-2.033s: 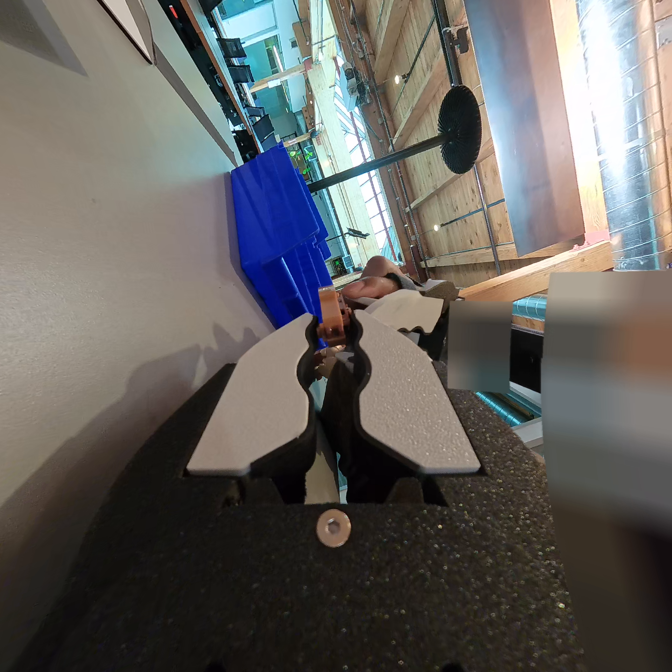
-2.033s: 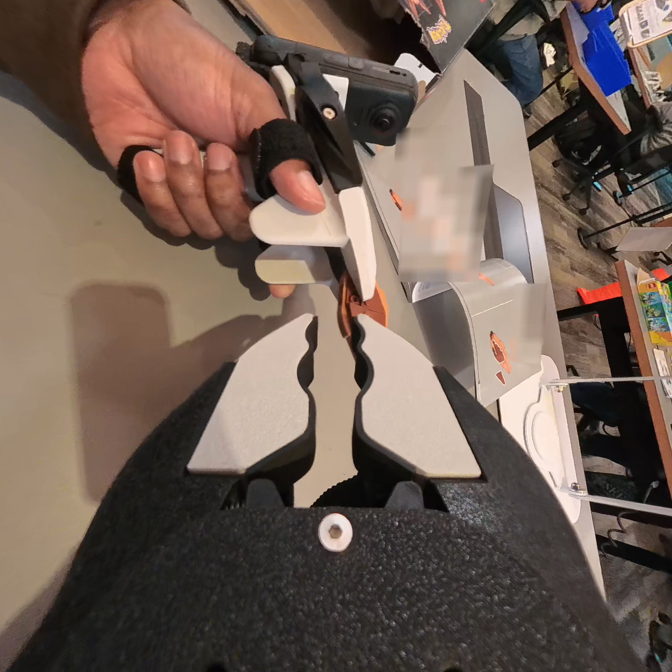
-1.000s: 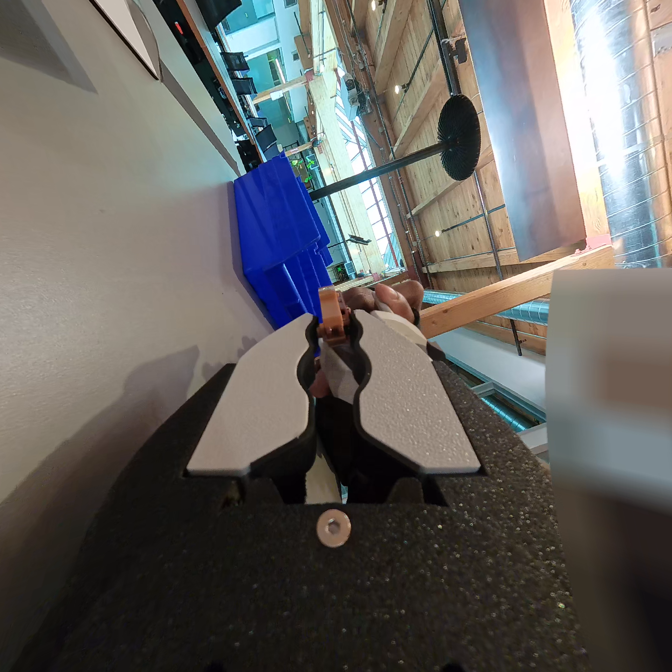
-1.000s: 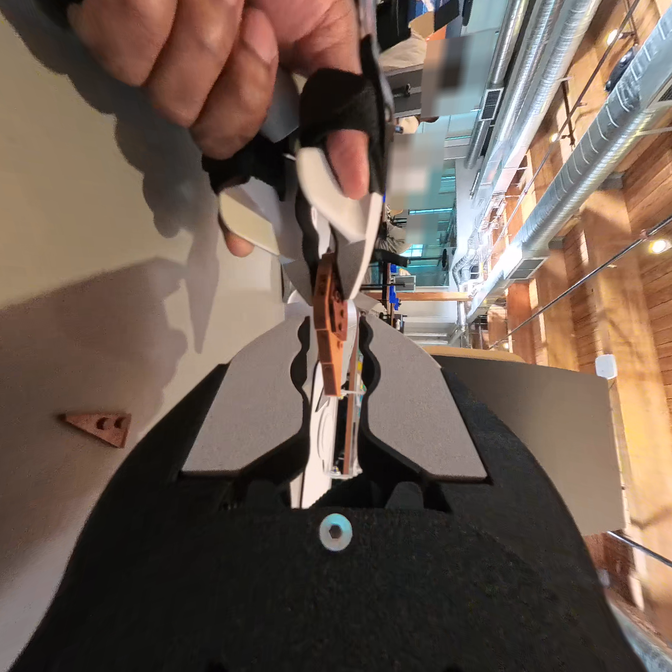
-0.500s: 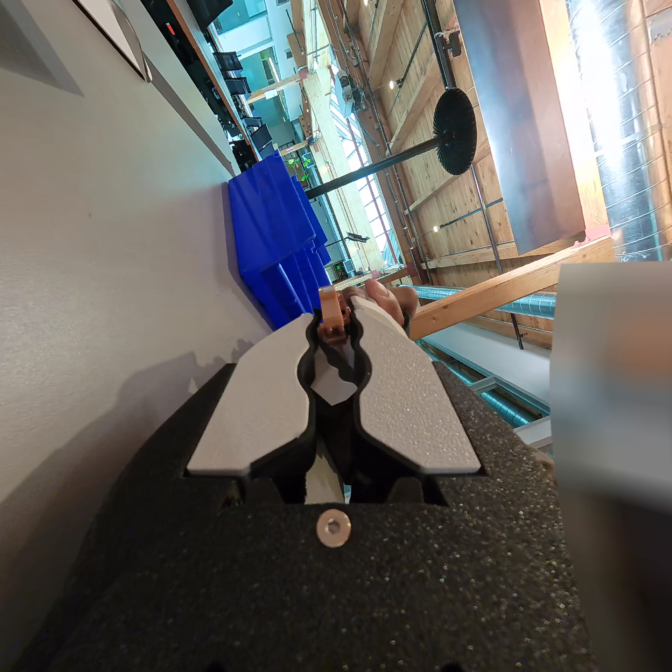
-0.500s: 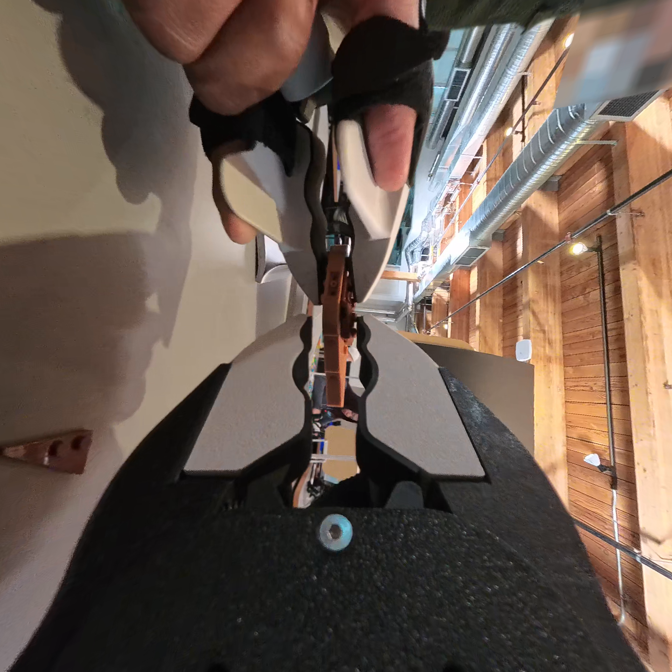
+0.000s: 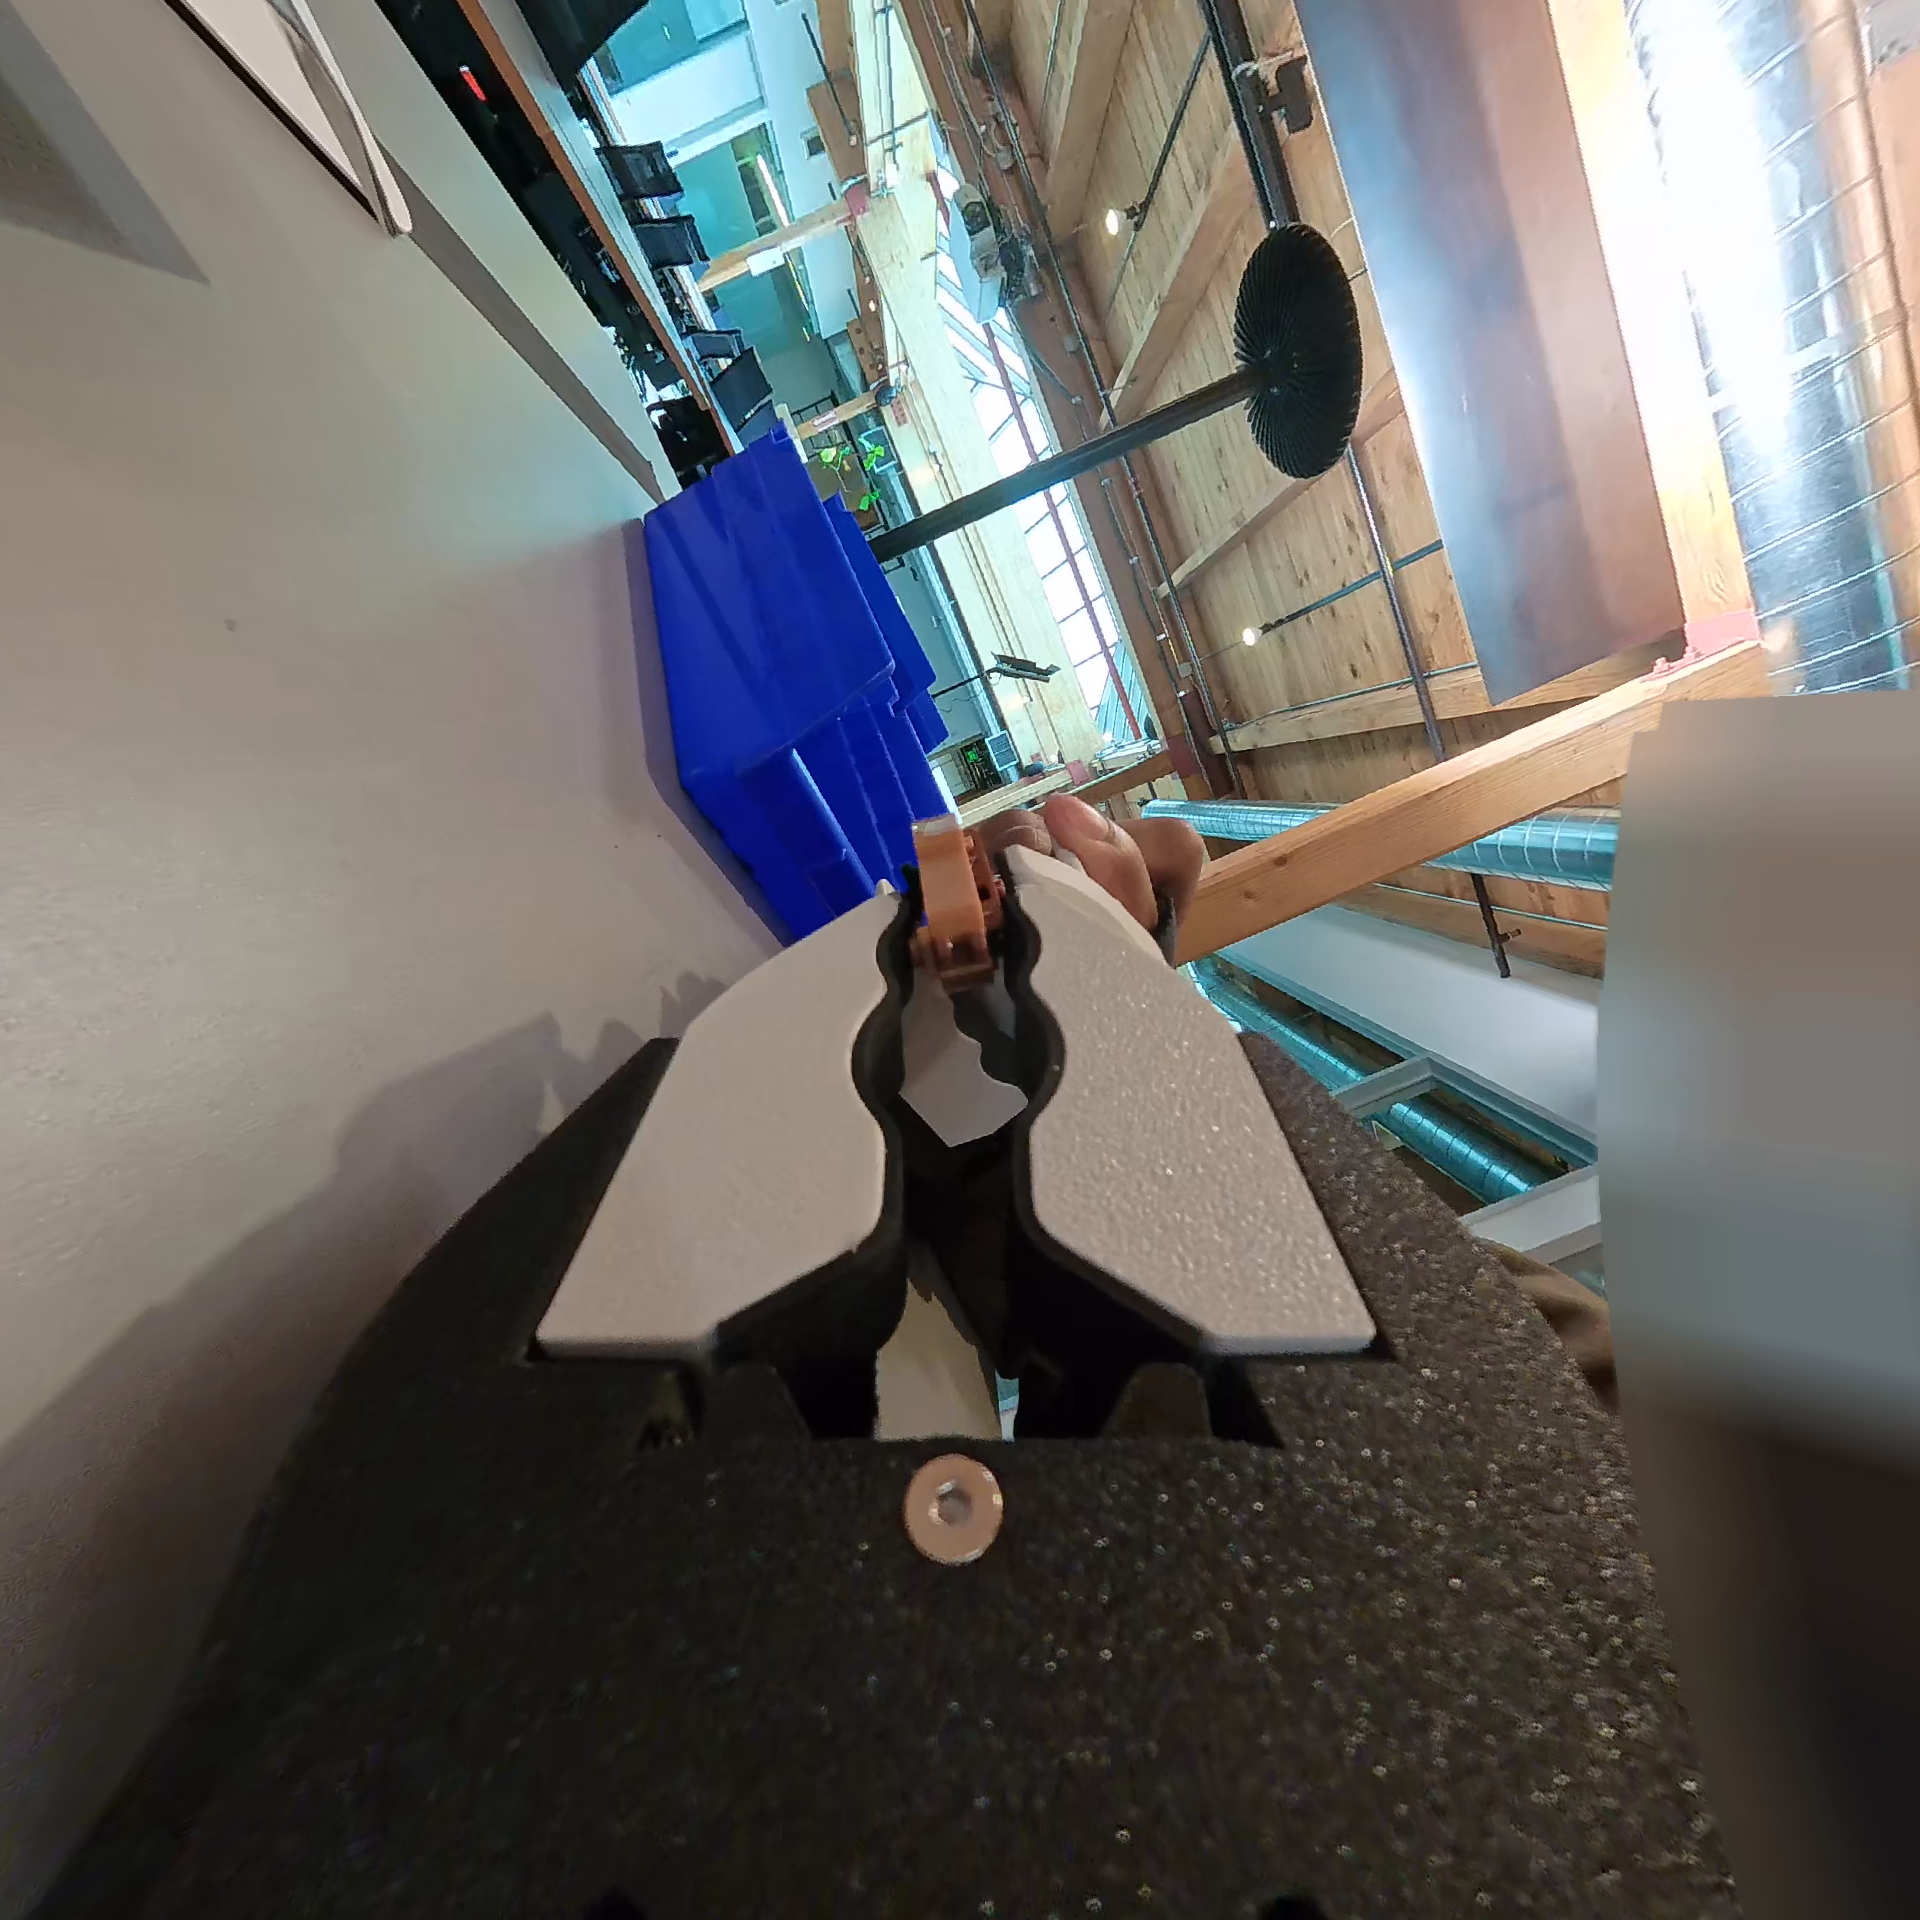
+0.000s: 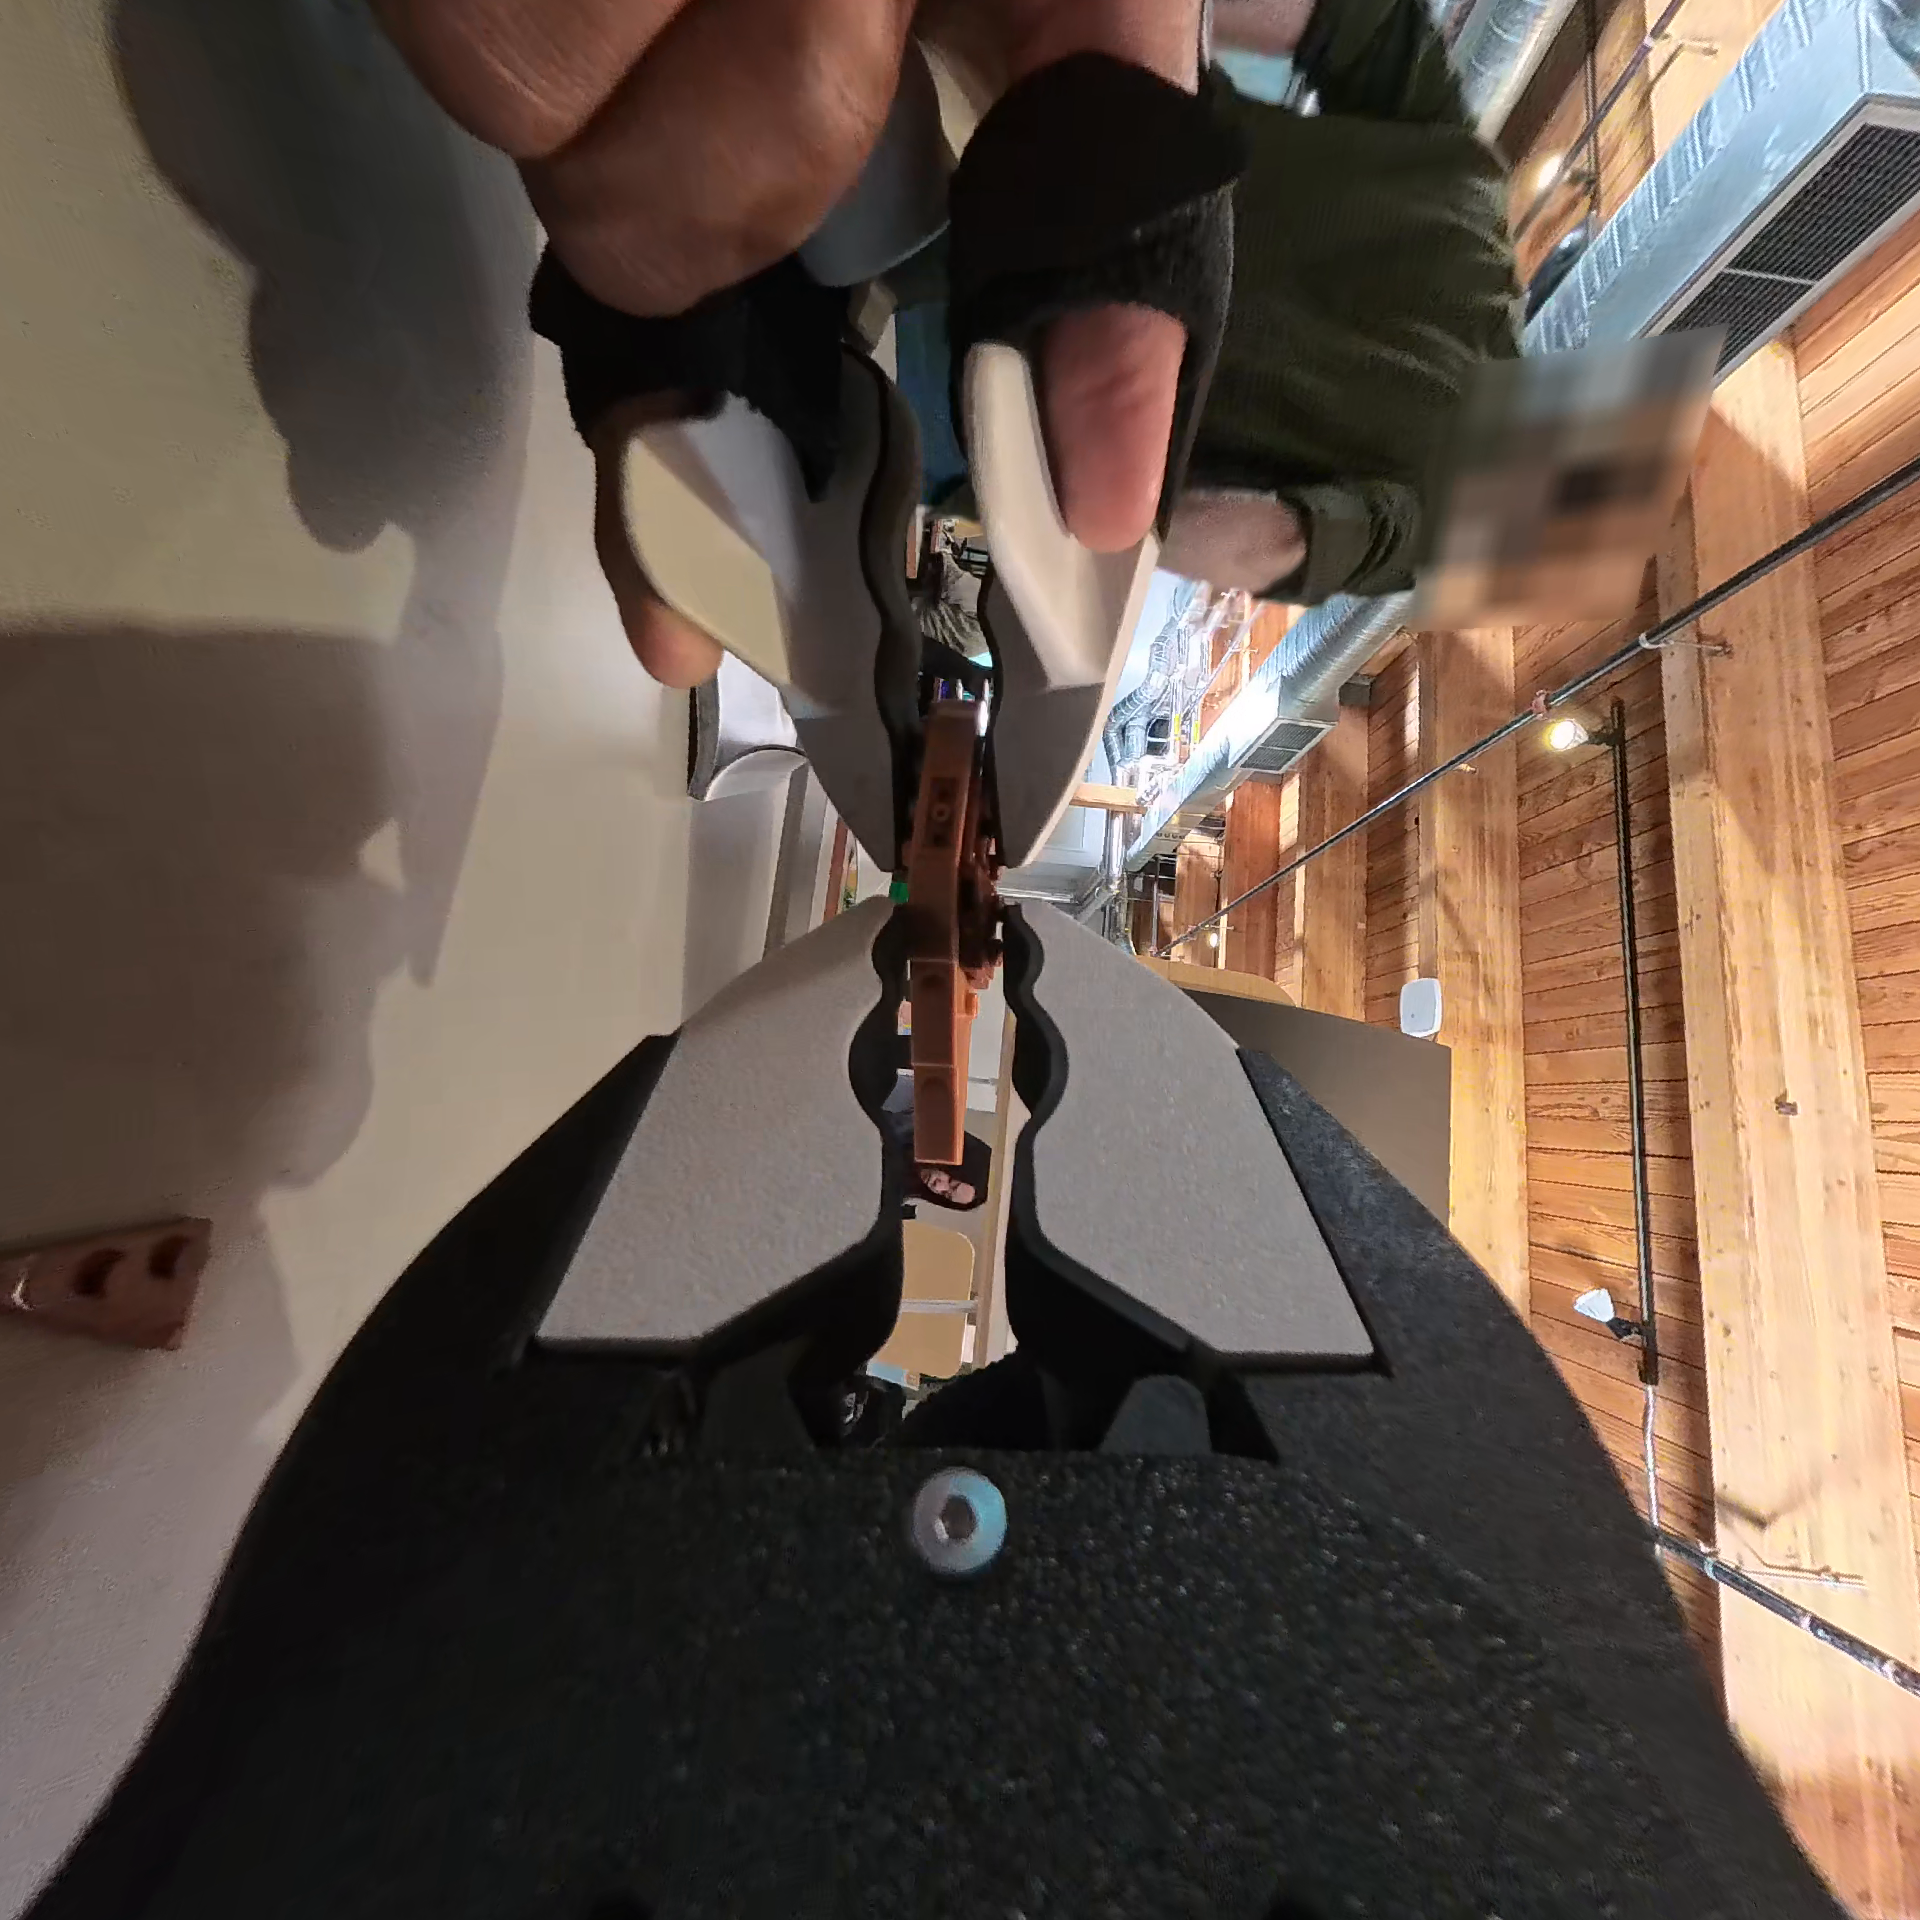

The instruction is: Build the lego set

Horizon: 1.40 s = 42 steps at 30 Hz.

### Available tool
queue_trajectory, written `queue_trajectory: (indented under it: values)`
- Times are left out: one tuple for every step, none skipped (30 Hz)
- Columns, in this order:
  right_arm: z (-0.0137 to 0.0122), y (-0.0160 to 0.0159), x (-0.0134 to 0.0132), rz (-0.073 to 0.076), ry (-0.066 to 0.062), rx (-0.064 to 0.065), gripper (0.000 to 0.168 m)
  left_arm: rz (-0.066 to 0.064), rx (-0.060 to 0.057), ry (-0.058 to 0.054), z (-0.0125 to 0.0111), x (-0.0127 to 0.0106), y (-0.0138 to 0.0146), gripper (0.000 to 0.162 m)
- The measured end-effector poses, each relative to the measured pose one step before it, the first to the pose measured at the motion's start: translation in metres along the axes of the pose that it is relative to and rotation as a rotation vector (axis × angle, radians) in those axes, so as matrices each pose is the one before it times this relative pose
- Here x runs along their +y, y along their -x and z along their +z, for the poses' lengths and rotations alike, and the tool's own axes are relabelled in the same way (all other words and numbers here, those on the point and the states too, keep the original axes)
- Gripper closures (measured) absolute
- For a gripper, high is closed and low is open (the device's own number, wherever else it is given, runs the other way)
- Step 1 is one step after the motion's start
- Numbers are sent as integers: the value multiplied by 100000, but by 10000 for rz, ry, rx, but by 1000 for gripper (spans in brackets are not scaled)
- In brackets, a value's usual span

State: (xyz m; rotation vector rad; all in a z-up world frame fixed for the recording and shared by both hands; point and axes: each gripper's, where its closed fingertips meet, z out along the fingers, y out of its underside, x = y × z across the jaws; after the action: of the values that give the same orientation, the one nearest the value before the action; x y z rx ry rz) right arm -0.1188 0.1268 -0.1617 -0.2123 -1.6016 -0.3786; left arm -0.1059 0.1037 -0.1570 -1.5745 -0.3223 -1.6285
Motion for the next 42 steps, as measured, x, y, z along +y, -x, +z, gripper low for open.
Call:
queue_trajectory:
  values:
    - [-6,-6,-8,-16,12,9,152,15,1,-5,-8,2,-7,146]
    - [-2,-6,2,3,10,-3,152,32,-12,-7,6,-4,-6,146]
    - [-9,-36,-13,19,1,6,152,44,2,-6,-5,-11,-38,146]
    - [-25,-52,-10,8,-2,14,152,50,10,-1,7,-8,-51,146]
    - [-15,-18,0,2,2,-1,152,59,-18,-1,9,1,-22,146]
    - [-25,-24,-14,-7,-2,14,152,65,-14,-6,11,-2,-14,146]
    - [-21,-41,-7,-17,7,29,151,51,-3,-7,4,-10,-36,146]
    - [-18,-18,1,-13,16,12,151,37,-10,-7,12,2,-8,146]
    - [-35,-27,-14,-29,8,26,151,26,7,-7,4,-2,-28,146]
    - [-24,-51,-5,-45,11,36,151,7,15,-7,14,7,-30,146]
    - [-28,-4,3,-23,16,4,151,10,-9,-2,13,9,-6,146]
    - [-23,-6,-4,2,8,4,151,26,-8,0,13,8,-6,146]
    - [-24,-37,-18,1,5,27,151,34,7,-1,1,2,-30,146]
    - [-21,-50,-21,1,1,29,151,47,1,3,11,2,-42,146]
    - [-31,-68,-13,2,-7,30,151,55,2,8,11,-13,-50,146]
    - [-38,-97,-27,4,-16,38,152,54,24,10,2,-4,-82,146]
    - [-45,-109,-23,25,-18,36,152,44,41,2,15,-8,-114,146]
    - [-59,-75,-24,29,-16,-4,152,41,23,8,20,12,-64,146]
    - [-52,-64,-22,39,-21,-6,152,18,31,6,17,5,-66,146]
    - [-56,-74,-13,61,-16,-2,152,19,38,-1,13,6,-70,146]
    - [-50,-91,-16,46,-3,17,152,23,43,-8,28,-1,-84,146]
    - [-32,-45,61,18,8,-13,152,24,10,4,5,2,-38,146]
    - [-2,-45,-44,11,3,-10,152,33,5,6,4,-9,-18,146]
    - [-6,14,-74,15,-2,-8,152,19,16,-4,9,-5,-39,146]
    - [-55,51,34,6,12,-42,153,17,28,6,9,14,-58,146]
    - [-22,-62,-65,8,-7,-21,153,68,-26,7,12,-1,0,146]
    - [-68,-26,-123,-8,-3,-16,153,60,-20,18,11,20,-16,146]
    - [-59,-68,-111,-34,2,2,153,18,-3,2,12,-4,-12,146]
    - [-78,-18,-171,-17,-8,0,153,2,13,-4,3,-6,-15,146]
    - [-88,20,-201,22,-11,-18,153,-3,8,1,-3,6,-4,146]
    - [-58,-13,-305,-1,-6,-6,153,-2,21,-3,9,3,-30,146]
    - [-95,-63,-241,-43,1,15,153,-2,16,0,9,-10,-27,146]
    - [-171,-101,-217,-8,-12,4,153,4,21,2,1,-2,-33,146]
    - [-92,-80,-151,-2,-11,4,153,-16,27,1,7,8,-48,146]
    - [-15,1,-156,-18,-2,-23,153,-27,7,4,-2,12,3,146]
    - [-63,-27,-153,-25,1,-28,153,-25,6,5,3,8,9,146]
    - [-81,14,-149,-23,-6,-12,153,-28,19,8,0,16,-1,146]
    - [-60,-31,-123,-5,0,-12,153,-25,19,6,10,15,-9,146]
    - [-84,-42,-120,-16,-7,-16,153,-17,16,6,12,12,-8,146]
    - [-57,-24,-26,-19,-7,-8,153,2,11,3,5,11,-15,146]
    - [-76,-117,8,-2,-3,-10,153,-5,8,5,10,8,-11,146]
    - [-135,-23,-92,-1,-7,-3,153,-7,15,8,-6,11,-25,146]
